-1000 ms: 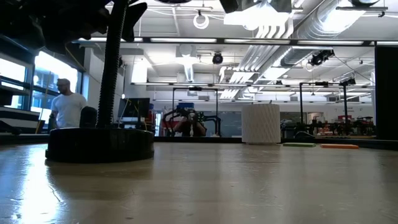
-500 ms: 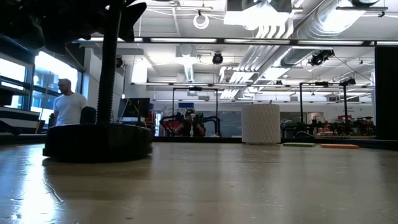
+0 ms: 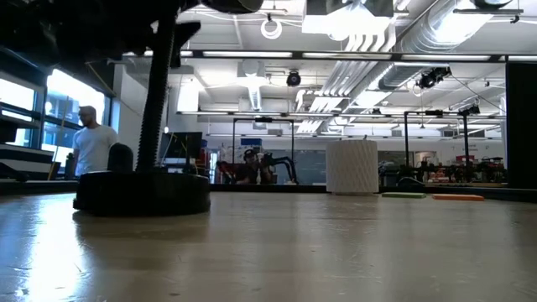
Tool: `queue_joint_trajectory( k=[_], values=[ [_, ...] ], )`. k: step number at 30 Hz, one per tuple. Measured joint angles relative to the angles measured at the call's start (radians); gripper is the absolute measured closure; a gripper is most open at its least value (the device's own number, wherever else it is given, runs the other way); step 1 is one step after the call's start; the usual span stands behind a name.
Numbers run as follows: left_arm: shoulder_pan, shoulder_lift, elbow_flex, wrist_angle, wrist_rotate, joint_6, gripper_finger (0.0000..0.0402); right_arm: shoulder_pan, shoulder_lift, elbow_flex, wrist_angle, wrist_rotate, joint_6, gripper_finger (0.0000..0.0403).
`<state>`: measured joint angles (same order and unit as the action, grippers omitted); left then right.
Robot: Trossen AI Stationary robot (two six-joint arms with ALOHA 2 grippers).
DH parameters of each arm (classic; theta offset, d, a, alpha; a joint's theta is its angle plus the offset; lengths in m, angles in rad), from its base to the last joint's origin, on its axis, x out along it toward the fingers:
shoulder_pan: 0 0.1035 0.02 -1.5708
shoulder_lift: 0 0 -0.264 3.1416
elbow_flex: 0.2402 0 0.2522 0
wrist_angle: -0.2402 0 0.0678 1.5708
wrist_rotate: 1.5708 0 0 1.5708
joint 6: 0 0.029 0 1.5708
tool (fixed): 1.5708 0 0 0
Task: Screw lightbulb
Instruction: Insert the lightbulb into the lamp
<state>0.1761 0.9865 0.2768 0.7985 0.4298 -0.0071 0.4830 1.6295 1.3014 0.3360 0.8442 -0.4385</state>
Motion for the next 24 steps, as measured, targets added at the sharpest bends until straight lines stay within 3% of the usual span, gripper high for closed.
queue_joint_trajectory(
  k=[8,11,20,22,24],
  values=[
    [0.000,-0.097,0.000,-0.321,-0.252,0.000,0.0176,0.153,-0.061,0.000,-0.116,0.442,-0.133,0.0140],
    [-0.002,-0.155,0.000,-0.400,-0.317,-0.014,0.0176,0.185,-0.071,0.000,-0.132,0.517,-0.147,0.0140],
    [-0.059,-0.266,0.000,-0.517,-0.393,-0.043,0.0177,0.198,-0.072,-0.001,-0.267,0.507,-0.013,0.0140],
    [-0.084,-0.274,0.000,-0.538,-0.422,-0.050,0.0177,0.188,-0.072,-0.001,-0.328,0.441,0.059,0.0140],
    [-0.114,-0.277,0.000,-0.562,-0.472,-0.064,0.0177,0.177,-0.072,-0.001,-0.396,0.292,0.121,0.0140]
  ],
)
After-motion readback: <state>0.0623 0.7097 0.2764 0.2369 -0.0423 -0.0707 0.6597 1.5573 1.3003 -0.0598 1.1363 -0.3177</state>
